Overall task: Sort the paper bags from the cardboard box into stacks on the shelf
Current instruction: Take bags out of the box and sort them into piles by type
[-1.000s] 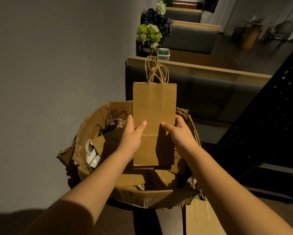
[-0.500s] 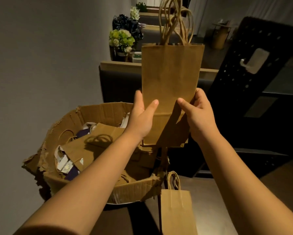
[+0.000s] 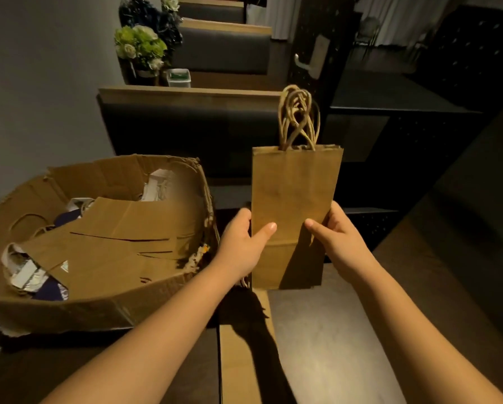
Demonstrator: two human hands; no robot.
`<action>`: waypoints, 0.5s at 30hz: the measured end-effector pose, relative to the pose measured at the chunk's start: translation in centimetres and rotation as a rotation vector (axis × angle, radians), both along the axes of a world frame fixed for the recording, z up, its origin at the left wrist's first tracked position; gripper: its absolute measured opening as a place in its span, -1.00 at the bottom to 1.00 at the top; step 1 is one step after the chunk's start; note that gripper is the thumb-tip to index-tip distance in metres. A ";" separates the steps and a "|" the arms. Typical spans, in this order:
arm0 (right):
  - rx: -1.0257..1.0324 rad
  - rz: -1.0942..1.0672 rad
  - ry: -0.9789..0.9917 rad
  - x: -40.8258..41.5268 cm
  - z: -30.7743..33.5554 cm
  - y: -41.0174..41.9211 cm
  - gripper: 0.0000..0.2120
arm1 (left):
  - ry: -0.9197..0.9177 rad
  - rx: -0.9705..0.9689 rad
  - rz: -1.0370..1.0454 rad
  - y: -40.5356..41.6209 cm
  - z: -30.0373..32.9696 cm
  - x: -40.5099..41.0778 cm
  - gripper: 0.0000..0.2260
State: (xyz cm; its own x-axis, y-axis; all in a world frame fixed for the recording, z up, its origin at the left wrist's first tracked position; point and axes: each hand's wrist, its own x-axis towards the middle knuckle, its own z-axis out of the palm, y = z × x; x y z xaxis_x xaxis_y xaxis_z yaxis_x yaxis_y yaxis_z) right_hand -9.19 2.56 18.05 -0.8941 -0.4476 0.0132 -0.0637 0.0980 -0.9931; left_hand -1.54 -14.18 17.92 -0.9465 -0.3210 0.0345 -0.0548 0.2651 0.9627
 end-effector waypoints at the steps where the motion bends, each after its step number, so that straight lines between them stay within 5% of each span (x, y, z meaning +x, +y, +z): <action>1: -0.007 0.016 -0.036 0.4 -0.7 1.1 -0.63 | -0.013 0.006 -0.018 1.0 -0.8 0.4 -0.83; 6: 0.124 -0.059 -0.089 1.8 -4.5 5.0 -0.63 | -0.196 -0.154 -0.066 4.0 -4.6 0.7 -0.92; 15: 0.388 -0.259 -0.115 2.1 -10.0 7.0 -0.78 | -0.422 -0.375 -0.160 5.8 -8.9 -1.2 -0.77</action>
